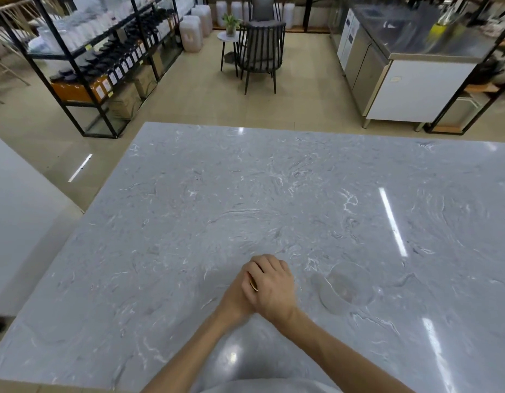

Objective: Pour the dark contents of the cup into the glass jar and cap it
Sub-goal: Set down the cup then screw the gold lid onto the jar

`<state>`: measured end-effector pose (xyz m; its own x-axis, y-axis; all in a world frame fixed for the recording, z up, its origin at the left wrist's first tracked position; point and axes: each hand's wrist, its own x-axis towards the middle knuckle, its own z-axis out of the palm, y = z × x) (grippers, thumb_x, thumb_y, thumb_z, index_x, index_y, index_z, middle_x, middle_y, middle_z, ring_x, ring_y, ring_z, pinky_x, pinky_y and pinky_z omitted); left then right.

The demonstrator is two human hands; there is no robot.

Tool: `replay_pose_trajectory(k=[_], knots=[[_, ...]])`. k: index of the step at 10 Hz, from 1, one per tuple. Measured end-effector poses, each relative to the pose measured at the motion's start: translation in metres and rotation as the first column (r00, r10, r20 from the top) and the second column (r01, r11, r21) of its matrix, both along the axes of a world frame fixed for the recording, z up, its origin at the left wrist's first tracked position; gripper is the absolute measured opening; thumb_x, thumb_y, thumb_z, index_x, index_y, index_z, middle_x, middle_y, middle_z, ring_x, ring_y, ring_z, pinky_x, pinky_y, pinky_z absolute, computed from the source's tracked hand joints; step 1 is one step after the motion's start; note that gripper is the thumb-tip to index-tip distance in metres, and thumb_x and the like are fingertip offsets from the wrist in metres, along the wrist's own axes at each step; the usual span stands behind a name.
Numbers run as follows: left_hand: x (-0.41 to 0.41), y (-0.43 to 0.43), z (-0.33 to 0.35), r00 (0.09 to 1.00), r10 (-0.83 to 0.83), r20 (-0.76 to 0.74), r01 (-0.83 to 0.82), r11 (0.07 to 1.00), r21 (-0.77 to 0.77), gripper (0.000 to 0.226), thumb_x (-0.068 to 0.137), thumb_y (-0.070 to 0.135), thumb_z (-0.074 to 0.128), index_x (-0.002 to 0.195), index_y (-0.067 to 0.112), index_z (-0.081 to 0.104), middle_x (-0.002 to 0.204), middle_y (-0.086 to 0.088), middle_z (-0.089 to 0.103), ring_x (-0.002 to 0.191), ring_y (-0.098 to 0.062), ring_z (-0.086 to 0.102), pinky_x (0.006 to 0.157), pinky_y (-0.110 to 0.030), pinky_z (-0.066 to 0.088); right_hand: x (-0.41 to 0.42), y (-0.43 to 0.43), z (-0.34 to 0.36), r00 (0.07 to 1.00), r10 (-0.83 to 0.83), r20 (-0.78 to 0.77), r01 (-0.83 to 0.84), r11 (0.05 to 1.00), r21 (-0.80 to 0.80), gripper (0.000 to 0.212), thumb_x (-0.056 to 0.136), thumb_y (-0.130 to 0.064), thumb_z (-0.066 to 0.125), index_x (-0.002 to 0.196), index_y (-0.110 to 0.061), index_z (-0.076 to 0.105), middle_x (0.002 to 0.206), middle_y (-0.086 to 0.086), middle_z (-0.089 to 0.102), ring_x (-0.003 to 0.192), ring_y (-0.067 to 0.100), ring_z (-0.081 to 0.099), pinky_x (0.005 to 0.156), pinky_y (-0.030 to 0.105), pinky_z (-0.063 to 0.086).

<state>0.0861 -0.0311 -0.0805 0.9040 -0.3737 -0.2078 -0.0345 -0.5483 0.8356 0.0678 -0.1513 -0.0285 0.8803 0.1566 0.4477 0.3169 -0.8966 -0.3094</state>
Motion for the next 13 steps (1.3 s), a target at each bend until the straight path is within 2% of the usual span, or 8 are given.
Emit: replay_pose_trajectory(k=[1, 2, 3, 5, 7, 10, 11, 13], knots=[[0.020, 0.015, 0.011, 0.961, -0.276, -0.002, 0.276, 0.959, 0.057, 0.054, 0.080, 0.010, 0.079, 0.129, 0.006, 0.057, 0.115, 0.002, 0.065, 0.091, 0.019, 0.051, 0.093, -0.018, 0.048, 0.003, -0.021, -0.001, 0.959, 0.280, 0.050, -0.266, 0.945, -0.193, 0.015, 0.091, -0.030, 0.055, 0.092, -0.019, 0.066, 0.104, -0.002, 0.068, 0.098, 0.025, 0.060, 0.077, 0.036, 0.045], [0.028, 0.007, 0.018, 0.947, -0.301, -0.111, 0.309, 0.950, 0.054, 0.056, 0.074, 0.013, 0.085, 0.123, -0.001, 0.060, 0.100, 0.016, 0.058, 0.096, 0.000, 0.055, 0.091, -0.025, 0.048, 0.019, -0.046, 0.004, 0.846, 0.530, 0.061, -0.504, 0.831, -0.235, 0.021, 0.095, -0.030, 0.054, 0.097, -0.016, 0.069, 0.107, 0.003, 0.069, 0.102, 0.025, 0.062, 0.082, 0.034, 0.047], [0.009, -0.015, 0.011, 0.998, -0.008, 0.064, 0.006, 0.999, 0.039, 0.039, 0.080, 0.021, 0.070, 0.113, 0.000, 0.062, 0.099, 0.007, 0.055, 0.100, -0.018, 0.060, 0.076, -0.011, 0.041, 0.024, -0.044, 0.003, 0.888, 0.450, 0.096, -0.430, 0.886, -0.176, 0.013, 0.088, -0.027, 0.061, 0.089, -0.017, 0.069, 0.102, 0.000, 0.071, 0.097, 0.023, 0.065, 0.077, 0.033, 0.048], [-0.002, -0.042, 0.012, 0.987, 0.162, -0.022, -0.163, 0.975, -0.150, 0.022, 0.100, 0.008, 0.049, 0.094, 0.028, 0.055, 0.089, 0.016, 0.060, 0.084, 0.022, 0.057, 0.085, -0.017, 0.045, 0.011, 0.005, 0.001, 0.981, -0.196, 0.010, 0.193, 0.975, 0.111, 0.007, 0.082, -0.026, 0.064, 0.078, -0.021, 0.065, 0.087, -0.007, 0.068, 0.089, 0.017, 0.062, 0.075, 0.031, 0.041], [0.018, -0.007, 0.022, 0.989, -0.125, 0.077, 0.128, 0.991, -0.040, 0.040, 0.080, 0.031, 0.069, 0.107, 0.054, 0.051, 0.109, 0.044, 0.057, 0.102, 0.018, 0.058, 0.083, 0.000, 0.043, 0.009, -0.026, -0.003, 0.990, 0.141, 0.008, -0.138, 0.980, -0.146, 0.022, 0.089, -0.039, 0.059, 0.102, -0.023, 0.066, 0.108, -0.005, 0.066, 0.100, 0.021, 0.058, 0.080, 0.034, 0.046], [-0.003, -0.040, 0.018, 0.945, 0.327, -0.009, -0.321, 0.922, -0.217, 0.021, 0.103, 0.019, 0.051, 0.121, 0.029, 0.051, 0.110, 0.022, 0.063, 0.103, 0.016, 0.060, 0.089, -0.023, 0.052, 0.023, 0.011, 0.015, 0.956, -0.231, -0.181, 0.250, 0.964, 0.092, 0.021, 0.080, -0.040, 0.067, 0.095, -0.026, 0.069, 0.103, -0.002, 0.066, 0.090, 0.022, 0.062, 0.073, 0.038, 0.053], [-0.012, -0.042, 0.032, 0.898, 0.440, 0.007, -0.419, 0.859, -0.294, 0.049, 0.089, 0.044, 0.063, 0.123, 0.011, 0.051, 0.114, -0.008, 0.065, 0.103, -0.027, 0.066, 0.090, -0.054, 0.054, 0.015, 0.014, 0.032, 0.849, -0.381, -0.367, 0.425, 0.904, 0.043, 0.054, 0.077, -0.061, 0.061, 0.114, -0.022, 0.063, 0.106, 0.006, 0.059, 0.089, 0.024, 0.058, 0.074, 0.037, 0.053], [-0.040, -0.026, 0.030, 0.875, 0.296, 0.384, -0.384, 0.906, 0.176, 0.113, 0.061, 0.048, 0.088, 0.152, 0.014, 0.031, 0.137, -0.021, 0.047, 0.118, -0.037, 0.049, 0.095, -0.050, 0.048, -0.001, -0.035, 0.039, 0.841, 0.183, -0.510, -0.071, 0.971, 0.230, 0.069, 0.088, -0.026, 0.062, 0.152, -0.025, 0.036, 0.156, 0.001, 0.036, 0.144, 0.028, 0.031, 0.119, 0.038, 0.026]])
